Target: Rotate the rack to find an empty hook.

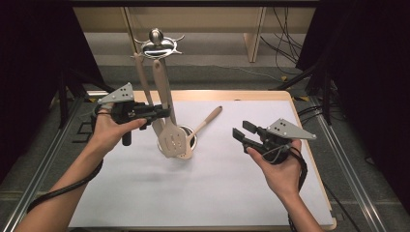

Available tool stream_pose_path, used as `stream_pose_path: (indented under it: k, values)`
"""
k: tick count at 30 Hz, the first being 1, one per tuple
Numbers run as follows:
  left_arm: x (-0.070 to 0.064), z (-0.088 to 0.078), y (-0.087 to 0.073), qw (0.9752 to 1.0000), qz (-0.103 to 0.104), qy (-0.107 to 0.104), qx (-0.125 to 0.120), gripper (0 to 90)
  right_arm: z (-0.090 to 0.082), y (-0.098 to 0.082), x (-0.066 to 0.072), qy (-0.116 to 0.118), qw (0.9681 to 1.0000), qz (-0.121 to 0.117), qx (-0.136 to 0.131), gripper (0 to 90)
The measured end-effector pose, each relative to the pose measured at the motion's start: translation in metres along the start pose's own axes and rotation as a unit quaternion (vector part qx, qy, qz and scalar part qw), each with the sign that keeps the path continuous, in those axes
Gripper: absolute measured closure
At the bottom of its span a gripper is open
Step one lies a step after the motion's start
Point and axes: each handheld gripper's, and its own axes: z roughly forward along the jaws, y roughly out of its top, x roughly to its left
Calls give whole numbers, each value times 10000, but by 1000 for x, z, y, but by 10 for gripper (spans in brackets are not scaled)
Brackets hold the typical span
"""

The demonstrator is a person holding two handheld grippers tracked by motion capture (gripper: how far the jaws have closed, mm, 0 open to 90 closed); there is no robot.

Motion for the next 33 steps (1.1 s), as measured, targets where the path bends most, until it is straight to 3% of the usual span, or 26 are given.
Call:
stream_pose_path:
  k: [4,5,8,12,15,16,17,18,20,25,27,29,31,32,33]
  values:
    - [4,-1,-3,9998,-146,-51,-104,782,0,-1,-1,37,10000,-37,33,546]
    - [4,-2,-3,9998,-178,-23,-90,782,-1,-1,1,-22,9999,105,96,546]
    - [8,-4,-5,9995,-273,24,-140,780,-1,-1,-1,-30,9999,66,70,546]
    - [8,-5,-7,9994,-255,181,-142,773,0,-1,-1,-55,9999,58,94,546]
    - [5,-6,-9,9986,-268,419,-178,761,0,-2,0,-10,9999,104,103,546]
    - [7,-7,-8,9986,-10,487,-229,750,0,-2,0,-15,9999,53,93,547]
    - [2,-8,-9,9975,-199,625,-269,730,0,-2,-1,-13,10000,-21,71,546]
    - [0,-9,-9,9969,-197,700,-313,697,0,-2,-1,-14,10000,-16,70,546]
    - [-4,-13,-8,9959,21,833,-340,642,0,-2,-1,-8,10000,16,76,546]
    - [-17,-30,2,9899,532,1264,-354,637,-1,-2,-2,-24,10000,-7,75,547]
    - [-18,-36,8,9886,631,1306,-400,658,-1,-2,-3,-27,10000,-35,42,546]
    - [-18,-42,15,9870,697,1363,-498,738,-1,-1,-2,-70,9999,-82,55,546]
    - [-19,-45,22,9847,657,1489,-630,816,-1,-1,0,-46,9999,38,88,548]
    - [-21,-47,26,9834,625,1542,-726,845,-1,0,-1,-68,9999,-97,60,549]
    - [-22,-48,30,9822,590,1588,-816,875,-1,0,0,-58,9999,-42,83,552]
